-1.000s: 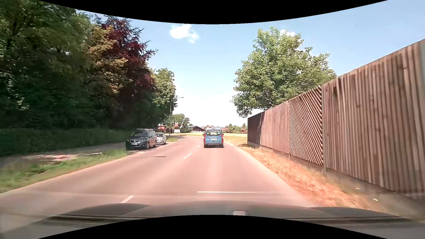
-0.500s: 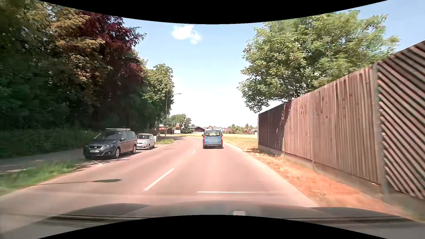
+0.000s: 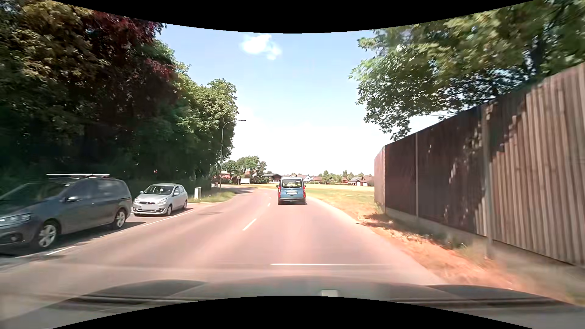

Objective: Follow the waypoints while adhering to traffic rules and regulations

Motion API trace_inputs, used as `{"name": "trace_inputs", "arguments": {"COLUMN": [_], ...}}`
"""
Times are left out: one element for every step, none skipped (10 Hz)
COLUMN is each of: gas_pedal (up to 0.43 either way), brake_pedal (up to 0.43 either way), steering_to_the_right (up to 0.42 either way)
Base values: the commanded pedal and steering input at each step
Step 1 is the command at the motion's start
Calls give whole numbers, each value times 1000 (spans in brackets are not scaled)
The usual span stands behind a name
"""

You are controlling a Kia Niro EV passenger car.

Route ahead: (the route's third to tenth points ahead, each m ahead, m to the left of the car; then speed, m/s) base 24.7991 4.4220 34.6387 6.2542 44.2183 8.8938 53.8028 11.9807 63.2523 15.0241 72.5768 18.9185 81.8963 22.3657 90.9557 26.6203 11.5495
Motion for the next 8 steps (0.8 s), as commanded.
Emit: {"name": "trace_inputs", "arguments": {"gas_pedal": [130, 118, 118, 110, 98, 98, 87, 79], "brake_pedal": [0, 0, 0, 0, 0, 0, 0, 0], "steering_to_the_right": [-13, -13, -11, -10, -10, -12, -16, -20]}}
